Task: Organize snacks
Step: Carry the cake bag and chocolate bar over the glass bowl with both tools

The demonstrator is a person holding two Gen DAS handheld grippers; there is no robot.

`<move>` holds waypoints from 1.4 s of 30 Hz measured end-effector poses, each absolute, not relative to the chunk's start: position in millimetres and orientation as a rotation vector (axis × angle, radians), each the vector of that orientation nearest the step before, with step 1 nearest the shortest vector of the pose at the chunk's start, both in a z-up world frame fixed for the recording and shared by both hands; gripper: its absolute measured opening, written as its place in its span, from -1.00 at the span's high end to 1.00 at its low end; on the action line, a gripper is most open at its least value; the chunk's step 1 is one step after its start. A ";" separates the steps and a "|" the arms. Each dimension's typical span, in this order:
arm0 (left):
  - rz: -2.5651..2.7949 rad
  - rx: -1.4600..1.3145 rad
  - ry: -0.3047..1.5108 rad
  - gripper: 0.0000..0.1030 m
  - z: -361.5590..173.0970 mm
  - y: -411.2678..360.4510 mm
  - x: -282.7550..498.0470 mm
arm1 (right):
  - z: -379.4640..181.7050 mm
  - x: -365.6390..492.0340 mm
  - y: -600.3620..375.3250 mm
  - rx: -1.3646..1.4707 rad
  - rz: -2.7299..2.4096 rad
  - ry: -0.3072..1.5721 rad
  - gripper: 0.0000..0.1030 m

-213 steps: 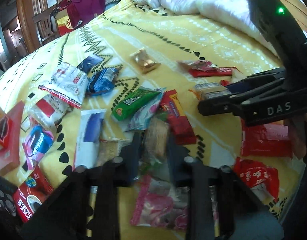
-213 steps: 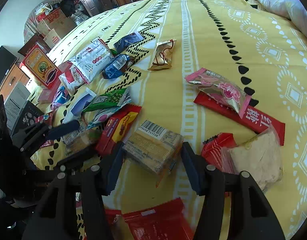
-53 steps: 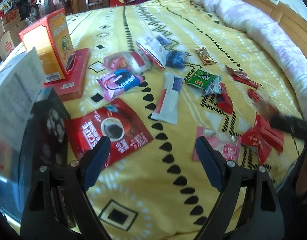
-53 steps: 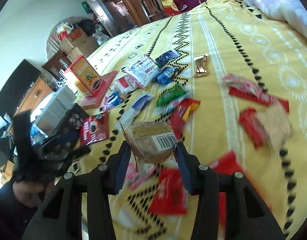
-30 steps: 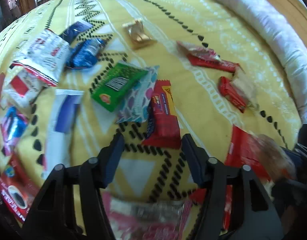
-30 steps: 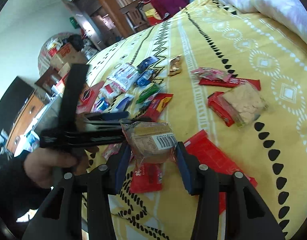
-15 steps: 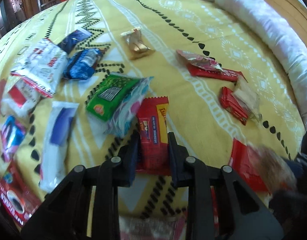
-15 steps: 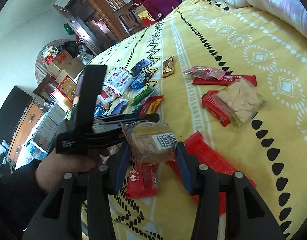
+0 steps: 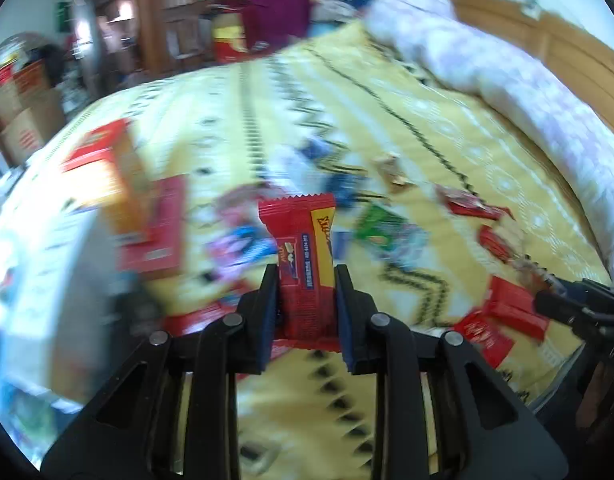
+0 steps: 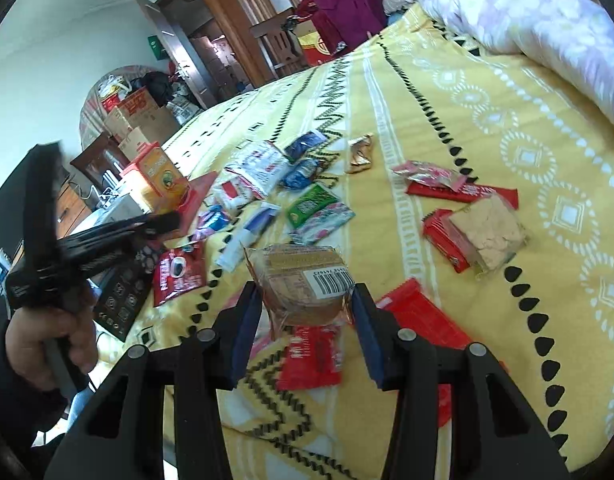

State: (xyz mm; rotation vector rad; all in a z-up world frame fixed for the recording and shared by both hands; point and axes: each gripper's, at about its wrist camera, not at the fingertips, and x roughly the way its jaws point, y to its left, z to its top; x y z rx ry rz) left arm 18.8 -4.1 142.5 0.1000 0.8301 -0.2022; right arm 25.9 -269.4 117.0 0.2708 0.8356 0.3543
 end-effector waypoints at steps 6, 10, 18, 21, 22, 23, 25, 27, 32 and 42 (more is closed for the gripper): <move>-0.048 0.035 0.772 0.48 171.2 75.1 -4.0 | 145.7 29.2 -220.1 0.220 0.443 0.809 0.02; 0.054 0.002 0.702 0.48 193.0 121.0 -17.3 | 174.0 35.1 -167.6 0.167 0.532 0.776 0.02; 0.253 -0.079 0.597 0.48 225.3 212.8 -44.2 | 230.6 49.2 -51.5 0.068 0.714 0.715 0.03; 0.320 -0.073 0.576 0.48 229.2 234.8 -53.4 | 247.0 56.6 -10.0 0.044 0.769 0.704 0.03; 0.339 -0.070 0.573 0.48 229.2 239.8 -55.3 | 252.6 58.2 6.8 0.034 0.792 0.702 0.02; 0.358 -0.067 0.573 0.48 228.3 245.9 -56.6 | 256.3 59.1 20.3 0.024 0.810 0.701 0.02; 0.397 -0.062 0.581 0.48 223.1 259.8 -56.6 | 263.0 61.3 55.6 0.004 0.861 0.708 0.03; 0.428 -0.062 0.599 0.48 216.6 271.4 -56.1 | 265.6 61.6 85.4 -0.021 0.897 0.716 0.03; 0.463 -0.081 0.641 0.48 202.6 290.8 -58.7 | 264.4 54.8 156.7 -0.103 0.977 0.754 0.03; 0.477 -0.109 0.696 0.48 185.2 321.8 -62.3 | 248.0 57.6 240.4 -0.188 1.020 0.817 0.03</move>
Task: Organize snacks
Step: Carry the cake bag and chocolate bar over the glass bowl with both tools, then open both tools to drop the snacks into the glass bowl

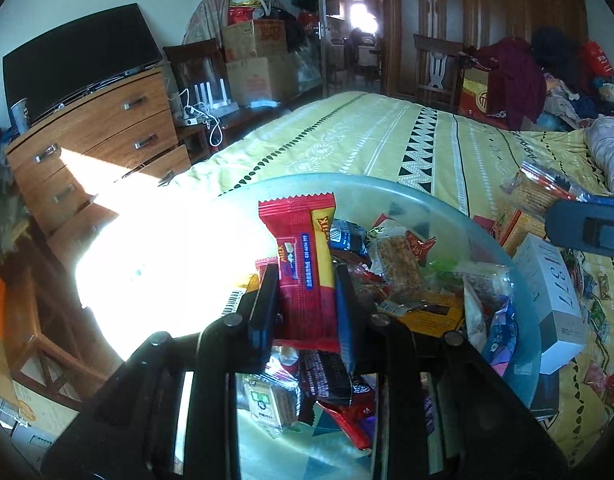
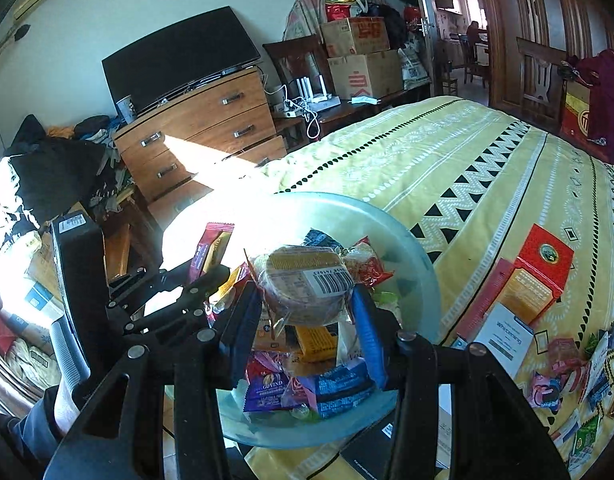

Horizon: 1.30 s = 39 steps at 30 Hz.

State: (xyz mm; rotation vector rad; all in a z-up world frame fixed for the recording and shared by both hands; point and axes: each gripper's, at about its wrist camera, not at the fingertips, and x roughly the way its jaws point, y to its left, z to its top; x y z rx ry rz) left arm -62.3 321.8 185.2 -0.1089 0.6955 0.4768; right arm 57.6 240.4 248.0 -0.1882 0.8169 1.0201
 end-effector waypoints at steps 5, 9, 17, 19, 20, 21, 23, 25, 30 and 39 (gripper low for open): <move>0.478 -0.127 0.699 0.48 184.3 328.4 -64.5 | 237.1 60.2 261.9 -0.223 1.023 0.838 0.03; 0.476 -0.131 0.703 0.48 182.4 329.6 -65.2 | 232.1 63.7 269.5 -0.232 1.020 0.849 0.03; 0.471 -0.144 0.708 0.48 182.3 337.0 -63.2 | 229.7 66.5 274.0 -0.237 1.017 0.856 0.03; 0.471 -0.145 0.709 0.48 182.0 337.2 -63.2 | 229.4 66.9 274.5 -0.237 1.016 0.857 0.03; 0.471 -0.146 0.710 0.48 181.7 337.4 -63.0 | 228.9 67.6 275.0 -0.236 1.016 0.857 0.03; 0.471 -0.146 0.712 0.48 181.3 338.2 -62.7 | 227.6 68.1 276.2 -0.236 1.015 0.858 0.03; 0.473 -0.149 0.712 0.48 181.4 338.7 -62.9 | 227.8 67.6 276.0 -0.237 1.015 0.858 0.03; 0.474 -0.151 0.713 0.48 181.4 339.9 -63.2 | 227.3 68.0 276.3 -0.238 1.016 0.858 0.03; 0.479 -0.163 0.722 0.45 178.4 345.1 -61.7 | 223.1 68.5 278.9 -0.240 1.018 0.859 -0.01; 0.488 -0.168 0.723 -0.01 178.9 347.1 -61.4 | 216.2 71.4 281.4 -0.233 1.018 0.868 -0.07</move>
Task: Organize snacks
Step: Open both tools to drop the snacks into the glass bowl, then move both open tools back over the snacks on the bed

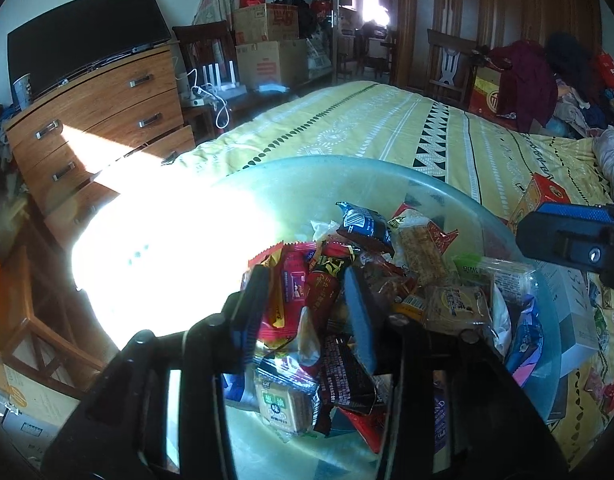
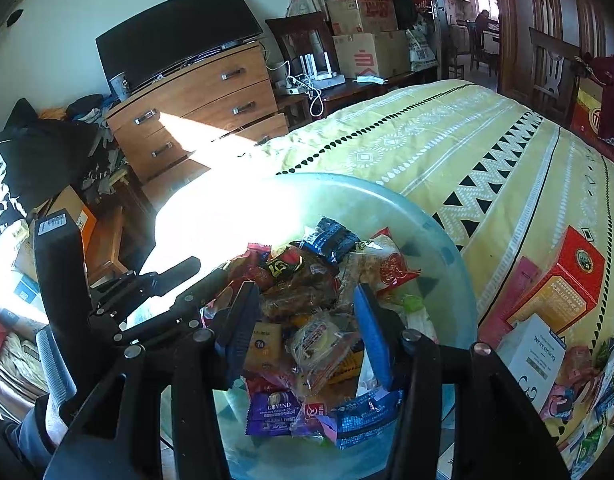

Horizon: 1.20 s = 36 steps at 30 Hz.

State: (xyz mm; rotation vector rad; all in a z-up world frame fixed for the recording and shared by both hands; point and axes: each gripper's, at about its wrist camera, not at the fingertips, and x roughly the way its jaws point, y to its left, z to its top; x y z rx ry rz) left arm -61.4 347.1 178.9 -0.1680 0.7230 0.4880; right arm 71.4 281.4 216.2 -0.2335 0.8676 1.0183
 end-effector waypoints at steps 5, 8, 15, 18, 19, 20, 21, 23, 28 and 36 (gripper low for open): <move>0.519 -0.167 0.679 -0.71 186.1 345.0 -67.3 | 219.7 68.0 277.8 -0.225 1.000 0.851 -0.46; 0.524 -0.169 0.680 -0.73 185.3 344.7 -66.4 | 226.1 62.3 271.5 -0.233 0.989 0.833 -0.59; 0.527 -0.186 0.683 -0.79 184.0 348.6 -67.3 | 256.4 22.1 226.6 -0.243 0.952 0.700 -0.77; 0.532 -0.198 0.692 -0.79 183.4 350.5 -66.5 | 263.5 4.9 196.9 -0.249 0.920 0.664 -0.79; 0.538 -0.202 0.693 -0.80 183.3 350.7 -66.8 | 264.6 1.7 187.9 -0.245 0.912 0.660 -0.80; 0.544 -0.203 0.694 -0.80 183.4 350.9 -67.1 | 265.3 -4.3 173.5 -0.236 0.900 0.655 -0.80; 0.547 -0.202 0.694 -0.81 183.3 351.4 -67.0 | 264.9 -9.2 161.5 -0.230 0.889 0.652 -0.80; 0.550 -0.196 0.690 -0.82 182.9 350.4 -67.9 | 263.1 -16.4 137.1 -0.228 0.856 0.650 -0.80; 0.561 -0.187 0.701 -0.83 183.1 350.4 -66.0 | 255.4 -24.4 83.5 -0.199 0.763 0.678 -0.80; 0.565 -0.194 0.687 -0.83 184.7 345.3 -67.3 | 236.4 -35.7 15.8 -0.199 0.641 0.719 -0.80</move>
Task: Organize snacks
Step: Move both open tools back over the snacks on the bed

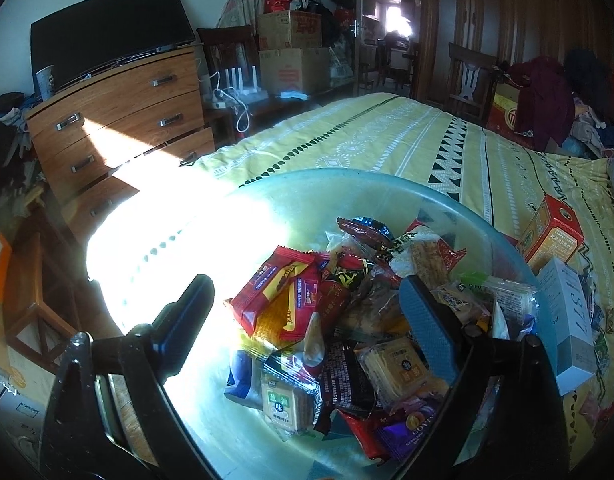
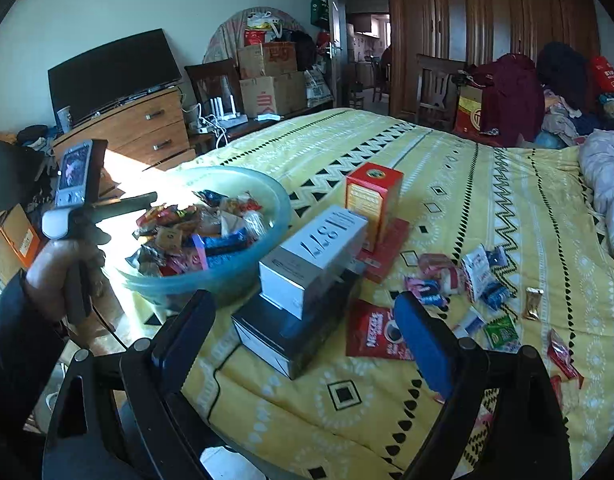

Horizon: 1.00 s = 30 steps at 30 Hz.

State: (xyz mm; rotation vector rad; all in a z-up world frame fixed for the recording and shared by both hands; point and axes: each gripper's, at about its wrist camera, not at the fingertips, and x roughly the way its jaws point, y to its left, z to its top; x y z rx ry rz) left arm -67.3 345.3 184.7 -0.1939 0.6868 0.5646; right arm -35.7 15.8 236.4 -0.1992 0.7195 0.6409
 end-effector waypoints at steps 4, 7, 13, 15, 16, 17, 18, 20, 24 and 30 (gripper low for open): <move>0.542 -0.196 0.647 -0.83 195.9 329.5 -70.4 | 219.6 -38.1 -19.1 -0.162 0.582 0.767 -0.80; 0.499 -0.173 0.621 -0.83 208.4 306.8 -67.8 | 213.1 -38.1 -44.3 -0.125 0.548 0.793 -0.80; 0.356 -0.086 0.588 -0.83 231.0 235.7 -56.2 | 204.0 -41.2 -86.6 -0.070 0.499 0.801 -0.80; 0.298 -0.057 0.589 -0.83 235.2 208.7 -51.1 | 199.8 -42.8 -98.7 -0.051 0.491 0.805 -0.80; 0.267 -0.042 0.589 -0.83 236.7 193.7 -48.6 | 196.0 -43.7 -105.8 -0.043 0.486 0.809 -0.80; 0.235 -0.027 0.590 -0.83 237.0 178.9 -47.0 | 193.6 -44.9 -110.4 -0.038 0.480 0.811 -0.80; 0.200 -0.010 0.591 -0.83 236.8 161.7 -45.0 | 188.6 -46.5 -118.8 -0.028 0.474 0.814 -0.80; 0.129 0.031 0.601 -0.83 233.8 127.4 -42.1 | 177.6 -47.8 -134.0 -0.004 0.465 0.832 -0.80; -0.020 0.113 0.640 -0.84 218.2 63.8 -34.9 | 152.7 -49.3 -168.0 0.047 0.432 0.860 -0.80; -0.184 0.183 0.756 -0.84 168.8 -6.3 -1.8 | 118.8 -40.0 -223.4 0.155 0.363 0.912 -0.80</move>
